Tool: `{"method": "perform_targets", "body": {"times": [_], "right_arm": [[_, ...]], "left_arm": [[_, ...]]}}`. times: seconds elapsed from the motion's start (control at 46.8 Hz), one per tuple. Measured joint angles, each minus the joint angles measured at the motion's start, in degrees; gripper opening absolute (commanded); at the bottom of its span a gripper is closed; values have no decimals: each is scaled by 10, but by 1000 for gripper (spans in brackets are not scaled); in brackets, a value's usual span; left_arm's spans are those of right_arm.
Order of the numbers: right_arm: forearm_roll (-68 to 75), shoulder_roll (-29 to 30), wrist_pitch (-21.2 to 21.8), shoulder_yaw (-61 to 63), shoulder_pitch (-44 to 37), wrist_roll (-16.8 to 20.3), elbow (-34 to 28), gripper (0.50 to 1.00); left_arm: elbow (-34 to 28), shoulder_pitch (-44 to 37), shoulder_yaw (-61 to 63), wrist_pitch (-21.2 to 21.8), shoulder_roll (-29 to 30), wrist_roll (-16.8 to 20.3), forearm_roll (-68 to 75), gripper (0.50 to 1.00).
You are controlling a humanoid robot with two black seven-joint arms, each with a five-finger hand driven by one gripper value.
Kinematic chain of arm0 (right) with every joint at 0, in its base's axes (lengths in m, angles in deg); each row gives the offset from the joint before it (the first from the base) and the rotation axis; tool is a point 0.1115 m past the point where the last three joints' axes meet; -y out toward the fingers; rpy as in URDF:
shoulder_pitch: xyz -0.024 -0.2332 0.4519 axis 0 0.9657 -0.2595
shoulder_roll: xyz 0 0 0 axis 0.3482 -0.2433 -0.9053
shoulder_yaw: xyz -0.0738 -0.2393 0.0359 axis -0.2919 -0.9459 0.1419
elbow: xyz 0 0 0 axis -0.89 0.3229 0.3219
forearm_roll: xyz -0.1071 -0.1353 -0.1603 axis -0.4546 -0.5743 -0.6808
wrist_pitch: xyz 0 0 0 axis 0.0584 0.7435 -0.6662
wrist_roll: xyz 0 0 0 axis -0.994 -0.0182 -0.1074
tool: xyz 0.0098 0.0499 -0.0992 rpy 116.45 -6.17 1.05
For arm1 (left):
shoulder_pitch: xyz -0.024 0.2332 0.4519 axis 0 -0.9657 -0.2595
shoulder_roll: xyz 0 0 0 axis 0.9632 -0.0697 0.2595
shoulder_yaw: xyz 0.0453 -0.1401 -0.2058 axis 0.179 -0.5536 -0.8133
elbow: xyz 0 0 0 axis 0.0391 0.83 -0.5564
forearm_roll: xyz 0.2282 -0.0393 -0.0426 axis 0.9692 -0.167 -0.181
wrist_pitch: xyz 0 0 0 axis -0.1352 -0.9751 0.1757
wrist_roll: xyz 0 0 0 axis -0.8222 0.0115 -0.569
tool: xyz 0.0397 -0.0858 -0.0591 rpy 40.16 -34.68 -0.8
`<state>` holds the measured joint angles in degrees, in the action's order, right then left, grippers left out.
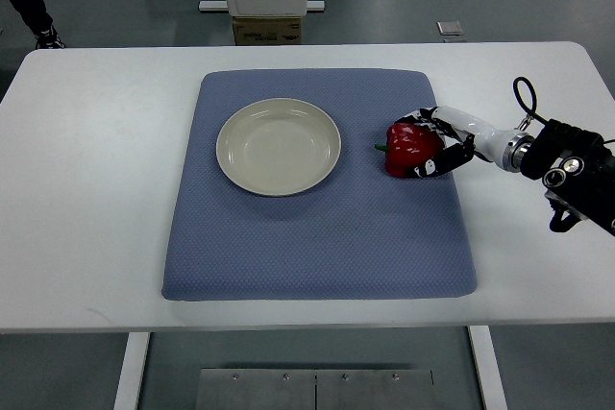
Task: Place red pepper on plate with right hand
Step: 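Close the right hand's fingers around the red pepper, then lift the pepper and carry it with the right hand over the plate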
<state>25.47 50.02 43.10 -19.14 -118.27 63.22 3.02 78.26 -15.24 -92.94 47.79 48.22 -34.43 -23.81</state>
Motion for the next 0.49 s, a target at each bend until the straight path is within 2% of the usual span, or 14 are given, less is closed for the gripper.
{"method": "perform_targets", "body": {"times": [0.064,0.107,0.192,0.491], "right_arm": [[0,0,0,-4,-1,-5,0,770],[0,-2,0,-6,-1,-7,0,709],[0,-3,1,-6,-2,-10,0,500],[5,-1,-8,-2,-11,-10,0,500]], "left_arm": [[0,0,0,0,0,0,0,1000],[0,0,0,0,0,0,0,1000],[0,0,0,0,0,0,0,1000],[0,0,0,0,0,0,0,1000]]}}
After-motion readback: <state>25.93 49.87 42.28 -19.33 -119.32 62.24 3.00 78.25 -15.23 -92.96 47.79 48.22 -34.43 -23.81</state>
